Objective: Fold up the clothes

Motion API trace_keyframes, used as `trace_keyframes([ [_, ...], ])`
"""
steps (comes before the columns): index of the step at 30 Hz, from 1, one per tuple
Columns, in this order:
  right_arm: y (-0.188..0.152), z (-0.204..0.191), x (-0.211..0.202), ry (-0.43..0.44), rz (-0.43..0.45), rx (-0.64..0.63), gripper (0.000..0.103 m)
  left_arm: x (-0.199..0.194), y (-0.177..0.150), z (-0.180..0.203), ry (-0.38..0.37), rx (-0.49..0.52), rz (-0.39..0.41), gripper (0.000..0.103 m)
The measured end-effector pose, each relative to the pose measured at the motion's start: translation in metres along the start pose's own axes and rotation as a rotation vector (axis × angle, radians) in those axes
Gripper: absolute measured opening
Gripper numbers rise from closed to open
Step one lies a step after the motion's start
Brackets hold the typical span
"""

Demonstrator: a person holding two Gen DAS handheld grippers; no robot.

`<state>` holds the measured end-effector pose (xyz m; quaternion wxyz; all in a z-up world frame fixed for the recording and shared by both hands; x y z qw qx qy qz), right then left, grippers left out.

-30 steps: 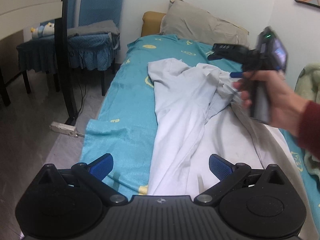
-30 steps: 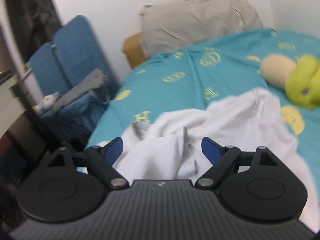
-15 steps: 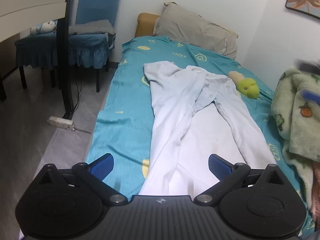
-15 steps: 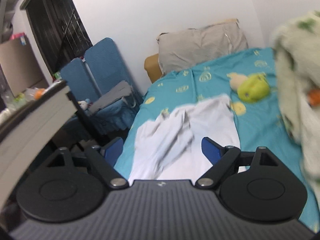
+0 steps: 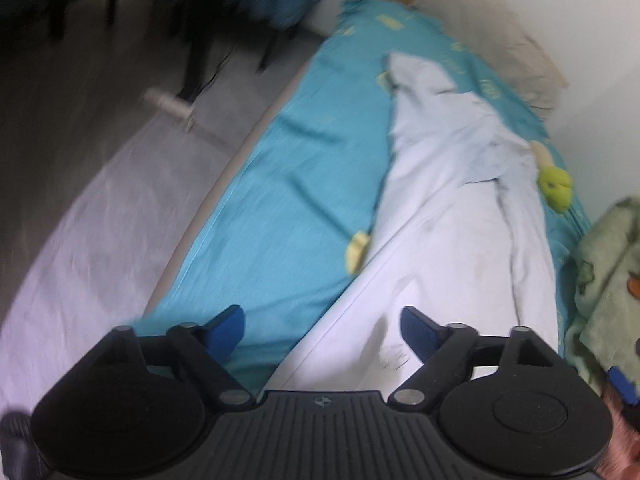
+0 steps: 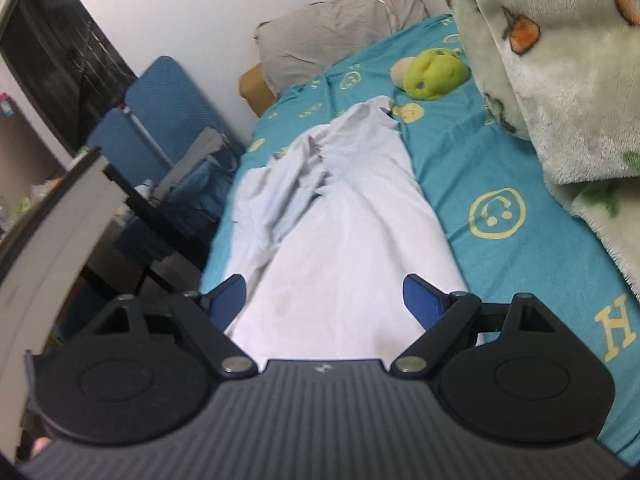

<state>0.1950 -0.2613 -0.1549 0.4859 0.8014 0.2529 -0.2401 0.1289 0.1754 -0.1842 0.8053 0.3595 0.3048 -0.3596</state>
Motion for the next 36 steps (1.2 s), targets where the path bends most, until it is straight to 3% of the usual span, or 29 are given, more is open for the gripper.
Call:
trace_keyframes([
  [3, -0.001, 0.001, 0.007, 0.001, -0.016, 0.005, 0.087, -0.001, -0.004, -0.012, -0.011, -0.100, -0.042, 0.077],
  [6, 0.000, 0.002, 0.010, 0.018, -0.024, 0.015, 0.087, 0.000, -0.012, -0.019, -0.004, -0.172, -0.104, 0.064],
  [8, 0.000, 0.002, 0.012, 0.026, -0.033, 0.016, 0.087, -0.001, -0.016, -0.013, 0.064, -0.140, -0.106, 0.054],
  [11, -0.001, 0.001, 0.016, 0.037, -0.055, 0.017, 0.087, 0.000, -0.025, 0.006, 0.108, -0.024, -0.138, 0.038],
  [13, -0.003, 0.000, 0.017, 0.045, -0.068, 0.014, 0.087, 0.000, -0.032, 0.020, 0.136, 0.055, -0.159, 0.014],
  [16, -0.007, 0.000, 0.018, 0.050, -0.086, 0.017, 0.087, -0.005, -0.043, 0.045, 0.168, 0.207, -0.158, 0.004],
  [21, -0.011, 0.002, 0.024, 0.059, -0.112, 0.026, 0.087, -0.027, -0.081, 0.102, 0.112, 0.510, -0.118, 0.004],
  [26, -0.015, -0.002, 0.031, 0.071, -0.140, 0.029, 0.087, -0.026, -0.122, 0.127, 0.122, 0.723, -0.122, 0.006],
  [29, -0.018, -0.003, 0.036, 0.062, -0.157, 0.026, 0.087, -0.025, -0.132, 0.129, 0.132, 0.764, -0.126, 0.018],
  [31, -0.018, -0.002, 0.037, 0.050, -0.158, 0.023, 0.087, -0.026, -0.132, 0.128, 0.129, 0.762, -0.130, 0.043],
  [32, -0.018, -0.002, 0.036, 0.047, -0.156, 0.024, 0.087, -0.026, -0.130, 0.125, 0.133, 0.759, -0.132, 0.047],
  [36, -0.016, 0.003, 0.036, 0.037, -0.154, 0.043, 0.087, -0.024, -0.121, 0.118, 0.180, 0.820, -0.184, 0.052],
])
Point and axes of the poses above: each gripper's, at about its wrist camera, not at the fingertips, and x roughly the way its jaws point, z to its right, y to its top, the point moved 4 cm from there along x, roughly the way its jaws point, and after that the axes turned 10 degrees about -y, right-handed, at the moved point
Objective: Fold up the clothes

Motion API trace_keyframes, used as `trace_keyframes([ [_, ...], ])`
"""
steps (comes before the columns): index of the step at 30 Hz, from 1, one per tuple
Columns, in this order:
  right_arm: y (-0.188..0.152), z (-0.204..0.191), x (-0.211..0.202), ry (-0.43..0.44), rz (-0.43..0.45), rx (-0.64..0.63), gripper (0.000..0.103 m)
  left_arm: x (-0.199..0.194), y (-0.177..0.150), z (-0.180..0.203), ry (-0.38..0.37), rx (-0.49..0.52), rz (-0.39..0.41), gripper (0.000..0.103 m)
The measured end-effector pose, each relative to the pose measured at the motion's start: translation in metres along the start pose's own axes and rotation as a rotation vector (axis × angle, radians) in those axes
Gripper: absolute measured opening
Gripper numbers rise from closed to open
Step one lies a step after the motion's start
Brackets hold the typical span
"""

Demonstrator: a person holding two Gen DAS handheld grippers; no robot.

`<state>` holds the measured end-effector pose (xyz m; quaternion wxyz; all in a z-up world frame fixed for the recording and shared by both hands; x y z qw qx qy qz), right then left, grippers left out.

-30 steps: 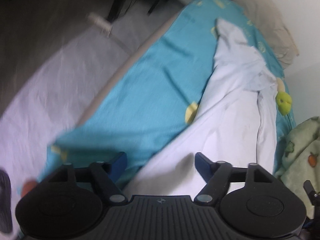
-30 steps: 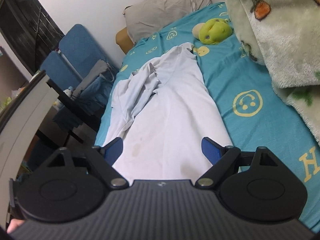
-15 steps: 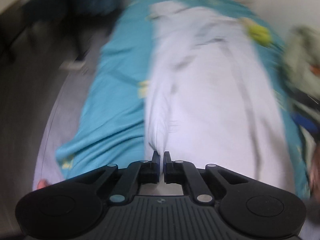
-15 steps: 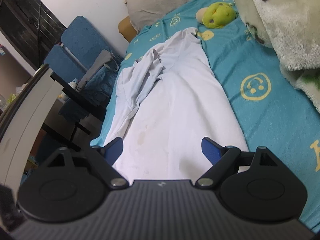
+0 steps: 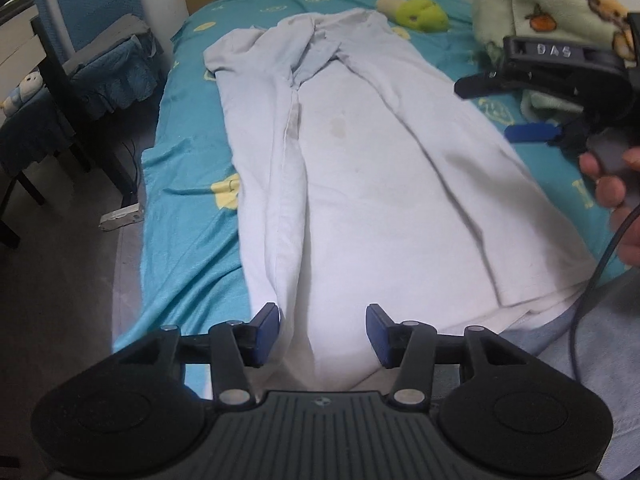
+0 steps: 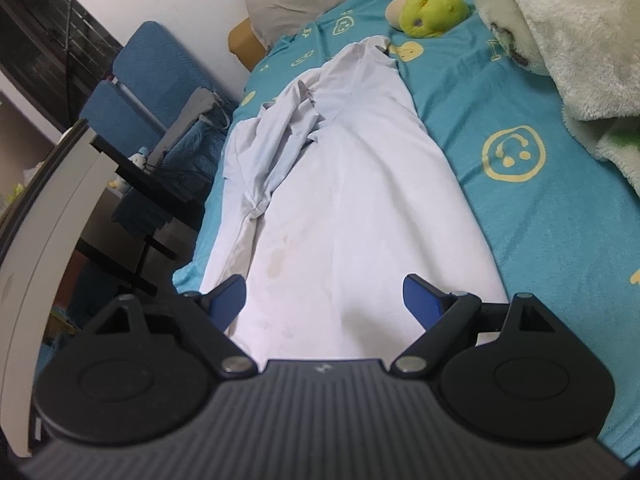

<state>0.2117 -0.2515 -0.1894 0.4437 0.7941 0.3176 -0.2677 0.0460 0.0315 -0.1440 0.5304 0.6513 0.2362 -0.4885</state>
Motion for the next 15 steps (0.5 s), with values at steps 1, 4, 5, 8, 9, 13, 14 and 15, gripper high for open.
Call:
trace_keyframes([
  [1, 0.000, 0.001, 0.000, -0.002, -0.002, 0.006, 0.087, 0.000, 0.001, -0.001, 0.011, 0.042, -0.020, 0.054],
  [4, 0.000, 0.004, 0.000, -0.004, -0.006, 0.015, 0.087, 0.002, 0.001, -0.011, 0.091, 0.148, -0.070, 0.060],
  [5, 0.000, 0.004, 0.000, -0.004, -0.007, 0.017, 0.087, 0.003, 0.000, -0.017, 0.101, 0.156, -0.088, 0.060],
  [8, 0.000, 0.002, 0.001, 0.030, -0.007, 0.025, 0.087, 0.013, -0.002, -0.034, 0.020, 0.105, -0.163, 0.060],
  [9, -0.001, -0.001, 0.002, 0.059, -0.013, 0.033, 0.087, 0.016, -0.003, -0.038, -0.017, 0.079, -0.183, 0.059],
  [13, 0.002, -0.023, 0.019, 0.161, -0.058, 0.031, 0.088, 0.023, -0.010, -0.031, -0.095, 0.123, -0.259, 0.059],
  [14, 0.003, -0.031, 0.028, 0.177, -0.079, 0.019, 0.087, 0.026, -0.013, -0.032, -0.080, 0.123, -0.281, 0.057],
  [15, 0.005, -0.040, 0.040, 0.180, -0.106, 0.000, 0.083, 0.029, -0.015, -0.032, -0.065, 0.122, -0.302, 0.053],
])
Point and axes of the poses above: each gripper's, at about its wrist camera, not at the fingertips, and x roughly the way its jaws point, z to its right, y to its top, the point moved 4 cm from there along x, roughly the way its jaws point, and after that the axes turned 10 degrees about -y, right-handed, at the moved point
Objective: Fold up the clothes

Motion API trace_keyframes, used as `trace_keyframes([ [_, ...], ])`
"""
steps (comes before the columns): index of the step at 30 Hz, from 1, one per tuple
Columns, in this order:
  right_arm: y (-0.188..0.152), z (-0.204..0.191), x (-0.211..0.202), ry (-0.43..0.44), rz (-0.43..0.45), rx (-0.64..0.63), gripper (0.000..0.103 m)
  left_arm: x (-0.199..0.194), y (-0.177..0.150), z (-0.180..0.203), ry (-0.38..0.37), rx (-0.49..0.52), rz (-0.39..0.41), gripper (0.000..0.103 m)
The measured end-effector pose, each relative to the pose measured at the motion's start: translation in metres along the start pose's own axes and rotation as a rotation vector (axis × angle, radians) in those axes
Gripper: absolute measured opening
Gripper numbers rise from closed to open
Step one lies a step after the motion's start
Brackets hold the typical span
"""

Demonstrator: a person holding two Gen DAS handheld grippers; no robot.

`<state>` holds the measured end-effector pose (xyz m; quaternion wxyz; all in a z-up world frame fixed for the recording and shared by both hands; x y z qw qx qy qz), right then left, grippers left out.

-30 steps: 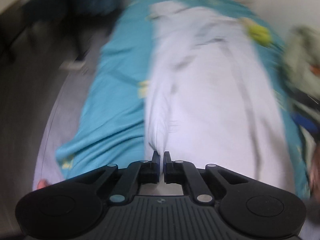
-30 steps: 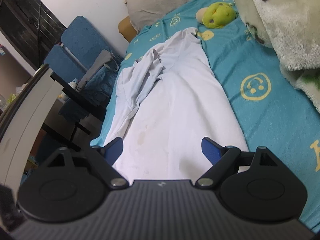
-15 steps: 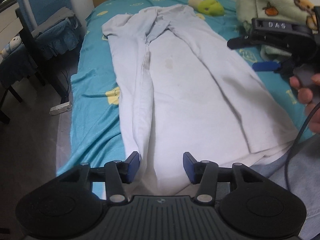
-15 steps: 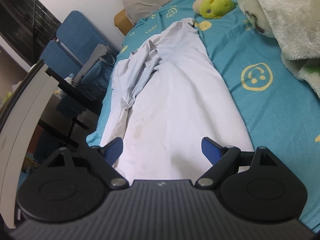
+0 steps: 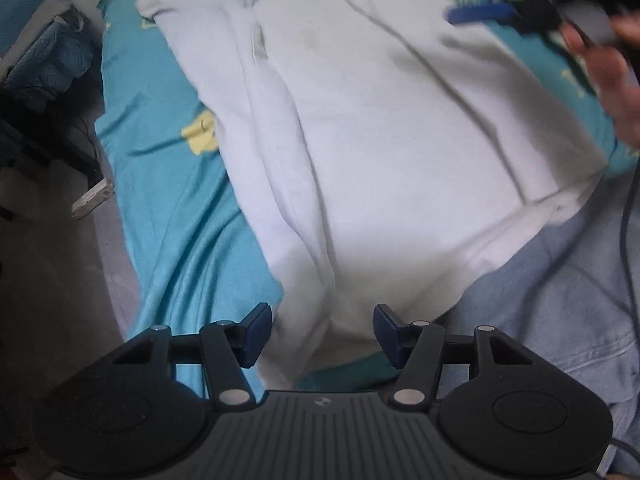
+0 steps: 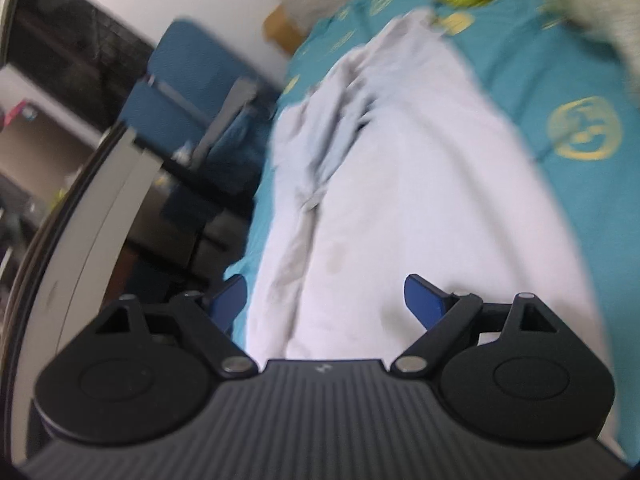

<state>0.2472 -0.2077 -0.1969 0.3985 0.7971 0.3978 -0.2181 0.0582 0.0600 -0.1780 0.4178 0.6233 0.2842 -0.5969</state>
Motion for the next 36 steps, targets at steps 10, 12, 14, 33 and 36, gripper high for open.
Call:
trace_keyframes([
  [10, -0.001, -0.062, 0.115, 0.043, -0.144, -0.135, 0.066, -0.015, -0.011, 0.002, 0.046, -0.041, 0.090, 0.008],
  [12, -0.009, -0.068, 0.121, 0.015, -0.146, -0.212, 0.048, -0.023, -0.013, 0.009, 0.054, -0.029, 0.130, 0.007],
  [14, -0.009, -0.066, 0.121, -0.016, -0.133, -0.246, 0.010, -0.033, -0.011, 0.019, 0.051, -0.028, 0.172, 0.006],
  [33, 0.009, -0.023, 0.058, -0.132, -0.016, -0.187, 0.008, 0.008, 0.020, 0.072, -0.214, -0.153, 0.266, 0.031],
  [36, 0.004, -0.019, 0.029, -0.132, -0.020, -0.197, 0.023, -0.009, 0.016, 0.049, -0.293, -0.231, 0.361, 0.061],
])
Point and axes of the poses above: each gripper's, at about its wrist camera, not at the fingertips, and x roughly the way its jaws point, z to its right, y to its top, the point moved 4 cm from there along x, roughly the way its jaws point, and after that the axes turned 10 degrees about -y, right-handed, at the moved point
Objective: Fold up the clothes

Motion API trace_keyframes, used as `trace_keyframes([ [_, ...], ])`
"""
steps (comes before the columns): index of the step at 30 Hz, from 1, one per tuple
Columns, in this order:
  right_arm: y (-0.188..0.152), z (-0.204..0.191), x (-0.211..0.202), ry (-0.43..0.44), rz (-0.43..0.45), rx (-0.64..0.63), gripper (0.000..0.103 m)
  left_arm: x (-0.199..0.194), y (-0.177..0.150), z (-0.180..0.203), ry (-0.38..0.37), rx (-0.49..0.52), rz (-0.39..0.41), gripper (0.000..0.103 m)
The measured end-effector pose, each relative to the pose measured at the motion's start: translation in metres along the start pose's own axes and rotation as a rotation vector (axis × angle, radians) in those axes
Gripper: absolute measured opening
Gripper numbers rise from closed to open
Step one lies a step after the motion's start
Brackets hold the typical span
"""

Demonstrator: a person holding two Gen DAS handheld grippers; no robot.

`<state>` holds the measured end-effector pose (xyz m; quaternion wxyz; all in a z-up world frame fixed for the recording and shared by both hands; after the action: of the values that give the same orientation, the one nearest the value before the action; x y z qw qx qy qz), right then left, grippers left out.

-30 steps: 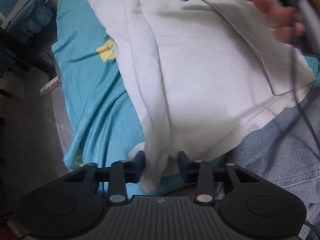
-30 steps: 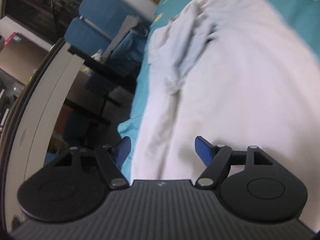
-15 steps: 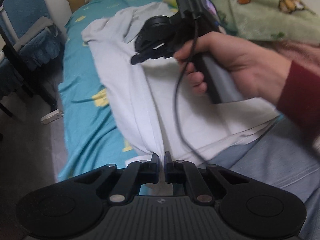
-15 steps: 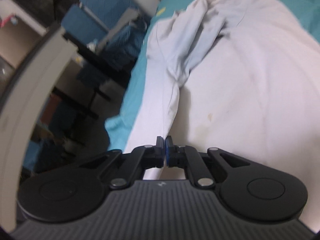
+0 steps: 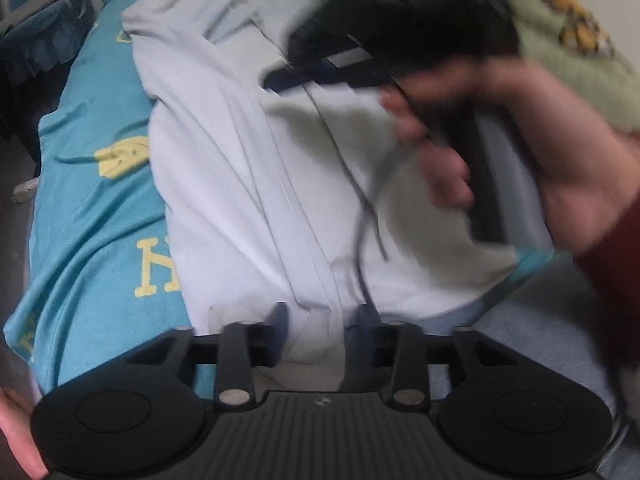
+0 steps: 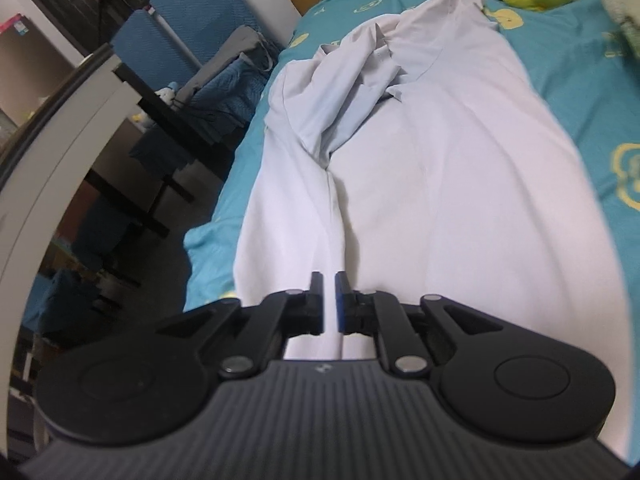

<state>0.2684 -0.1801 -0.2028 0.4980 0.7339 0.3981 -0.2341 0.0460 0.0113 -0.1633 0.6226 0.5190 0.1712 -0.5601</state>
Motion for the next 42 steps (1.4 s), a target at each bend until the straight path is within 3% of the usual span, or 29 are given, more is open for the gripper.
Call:
trace_keyframes([
  [1, -0.002, 0.004, -0.012, -0.009, 0.011, -0.002, 0.044, -0.009, 0.004, -0.009, -0.029, -0.040, 0.043, 0.070],
  [2, -0.004, 0.008, -0.027, -0.020, 0.030, 0.004, 0.065, -0.016, 0.008, -0.019, -0.053, -0.087, 0.081, 0.072],
  [4, -0.009, 0.021, -0.055, -0.030, 0.060, 0.042, 0.076, -0.022, 0.013, -0.046, -0.075, -0.218, 0.147, 0.077],
  [7, -0.021, 0.049, -0.082, -0.111, 0.041, 0.110, 0.076, -0.018, 0.016, -0.083, -0.076, -0.409, 0.174, 0.077],
  [10, -0.038, 0.086, -0.093, -0.260, 0.019, 0.232, 0.079, -0.005, 0.019, -0.100, -0.065, -0.467, 0.150, 0.077],
  [11, -0.044, 0.098, -0.095, -0.285, 0.013, 0.292, 0.079, 0.003, 0.020, -0.100, -0.073, -0.468, 0.125, 0.078],
  [13, -0.052, 0.108, -0.091, -0.256, -0.005, 0.380, 0.078, 0.013, 0.018, -0.093, -0.088, -0.433, 0.068, 0.078],
  [17, -0.057, 0.103, -0.071, -0.316, -0.071, 0.381, 0.077, 0.023, 0.016, -0.077, -0.122, -0.350, 0.018, 0.080],
  [20, -0.062, 0.109, -0.060, -0.363, -0.133, 0.417, 0.076, 0.024, 0.011, -0.076, -0.177, -0.376, -0.007, 0.072],
  [24, -0.067, 0.117, -0.060, -0.382, -0.170, 0.480, 0.076, 0.025, 0.006, -0.074, -0.179, -0.387, -0.041, 0.062],
  [27, -0.072, 0.107, -0.059, -0.397, -0.222, 0.414, 0.076, 0.026, 0.003, -0.069, -0.158, -0.369, -0.078, 0.052],
  [31, -0.083, 0.087, -0.058, -0.390, -0.303, 0.301, 0.079, 0.030, -0.007, -0.059, -0.141, -0.341, -0.143, 0.029],
  [34, -0.092, 0.070, -0.058, -0.380, -0.357, 0.197, 0.079, 0.026, -0.006, -0.052, -0.107, -0.315, -0.125, 0.016],
  [36, -0.097, 0.058, -0.059, -0.364, -0.388, 0.118, 0.079, 0.019, -0.004, -0.051, -0.101, -0.324, -0.086, 0.012],
  [37, -0.100, 0.052, -0.061, -0.356, -0.398, 0.082, 0.077, 0.014, -0.002, -0.051, -0.107, -0.335, -0.058, 0.011],
  [39, -0.106, 0.044, -0.065, -0.342, -0.405, 0.022, 0.063, -0.002, 0.001, -0.054, -0.136, -0.369, 0.022, 0.011],
  [41, -0.111, 0.036, -0.070, -0.335, -0.409, -0.039, 0.025, -0.020, 0.004, -0.054, -0.157, -0.390, 0.106, 0.011],
  [42, -0.111, 0.033, -0.074, -0.334, -0.396, -0.053, 0.014, -0.029, 0.005, -0.054, -0.162, -0.391, 0.149, 0.010],
])
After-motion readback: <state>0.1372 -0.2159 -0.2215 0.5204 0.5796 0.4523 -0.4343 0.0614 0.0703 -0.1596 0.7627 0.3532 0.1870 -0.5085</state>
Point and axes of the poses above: each gripper's, at about its wrist camera, not at the fingertips, and x roughly the way its jaws point, z to its right, y to its top, the point moved 4 cm from there along x, roughly the way its jaws point, and after that the axes turned 10 degrees about -y, right-handed, at the moved point
